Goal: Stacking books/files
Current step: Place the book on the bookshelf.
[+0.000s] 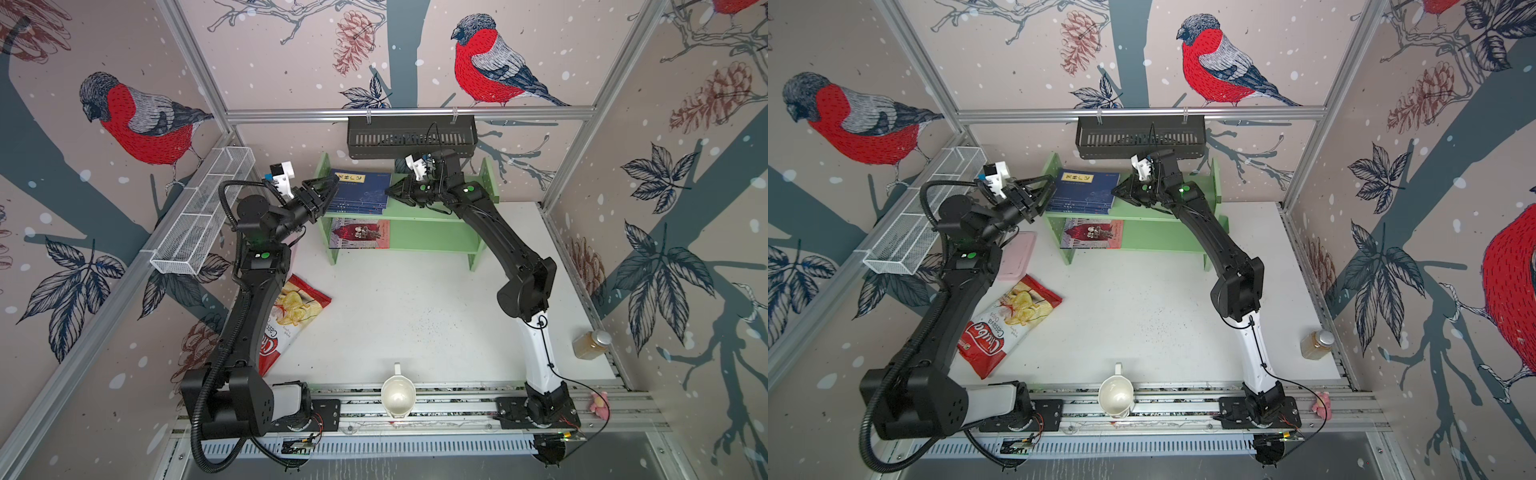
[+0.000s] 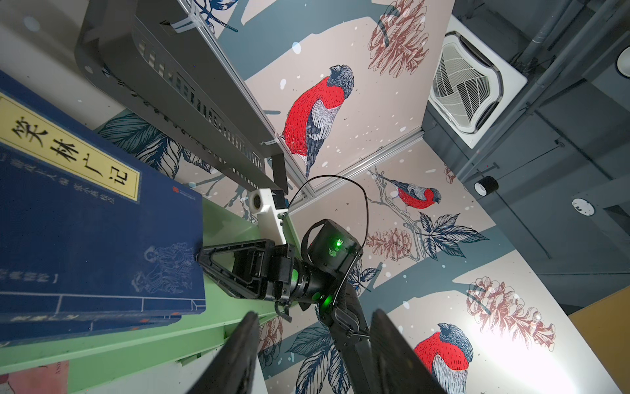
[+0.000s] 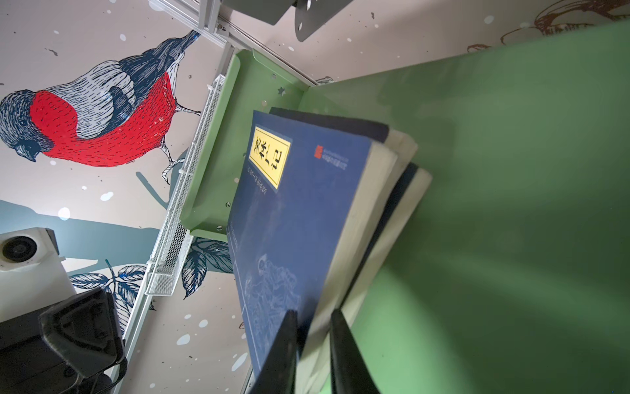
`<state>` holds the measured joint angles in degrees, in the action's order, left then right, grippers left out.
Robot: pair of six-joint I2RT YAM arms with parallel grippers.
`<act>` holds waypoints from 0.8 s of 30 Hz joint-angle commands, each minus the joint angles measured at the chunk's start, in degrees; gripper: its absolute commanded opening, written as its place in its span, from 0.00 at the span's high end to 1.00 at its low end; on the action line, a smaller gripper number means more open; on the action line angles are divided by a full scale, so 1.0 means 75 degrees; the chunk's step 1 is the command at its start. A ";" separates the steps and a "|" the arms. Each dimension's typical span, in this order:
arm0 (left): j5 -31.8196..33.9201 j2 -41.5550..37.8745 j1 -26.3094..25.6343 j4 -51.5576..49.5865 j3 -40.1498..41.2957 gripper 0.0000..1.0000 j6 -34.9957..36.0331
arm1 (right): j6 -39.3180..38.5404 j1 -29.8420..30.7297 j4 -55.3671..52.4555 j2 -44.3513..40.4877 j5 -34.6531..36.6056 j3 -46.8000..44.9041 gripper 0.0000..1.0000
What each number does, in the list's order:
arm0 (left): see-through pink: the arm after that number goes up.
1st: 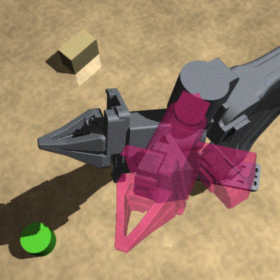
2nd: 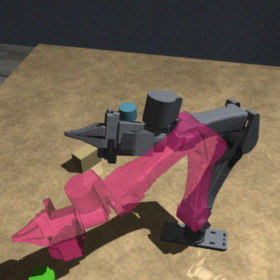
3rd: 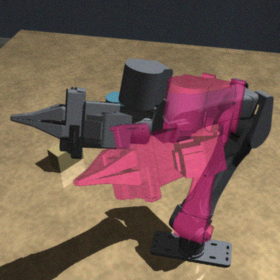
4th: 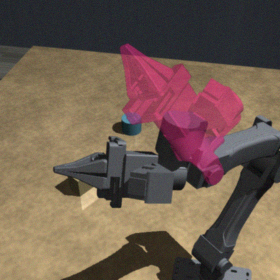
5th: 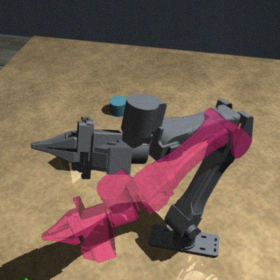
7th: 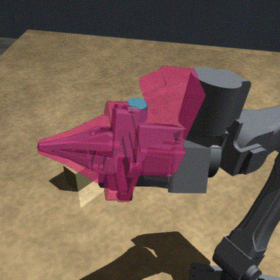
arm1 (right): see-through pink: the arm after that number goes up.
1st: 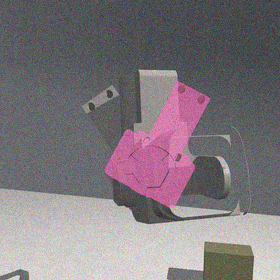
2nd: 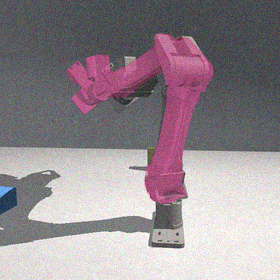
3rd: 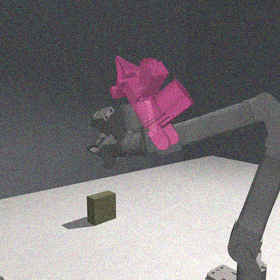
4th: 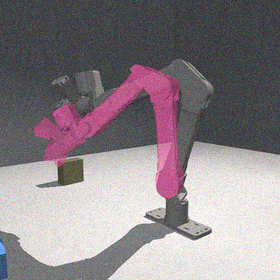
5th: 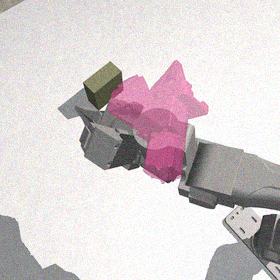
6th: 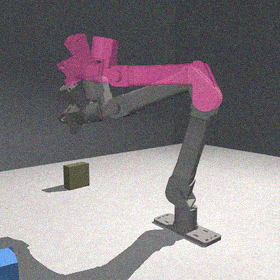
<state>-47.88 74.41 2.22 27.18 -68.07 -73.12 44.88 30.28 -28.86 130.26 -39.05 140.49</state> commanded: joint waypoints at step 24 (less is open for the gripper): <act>0.1399 -0.0207 -0.1151 -0.3335 -0.0447 0.48 0.3566 | 0.0288 -0.0099 0.0431 -0.0341 0.0212 0.0036 0.72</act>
<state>-43.16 73.06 -6.07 9.76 -70.41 -53.52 46.98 29.85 -27.77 129.47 -38.50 140.55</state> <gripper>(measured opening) 0.521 0.283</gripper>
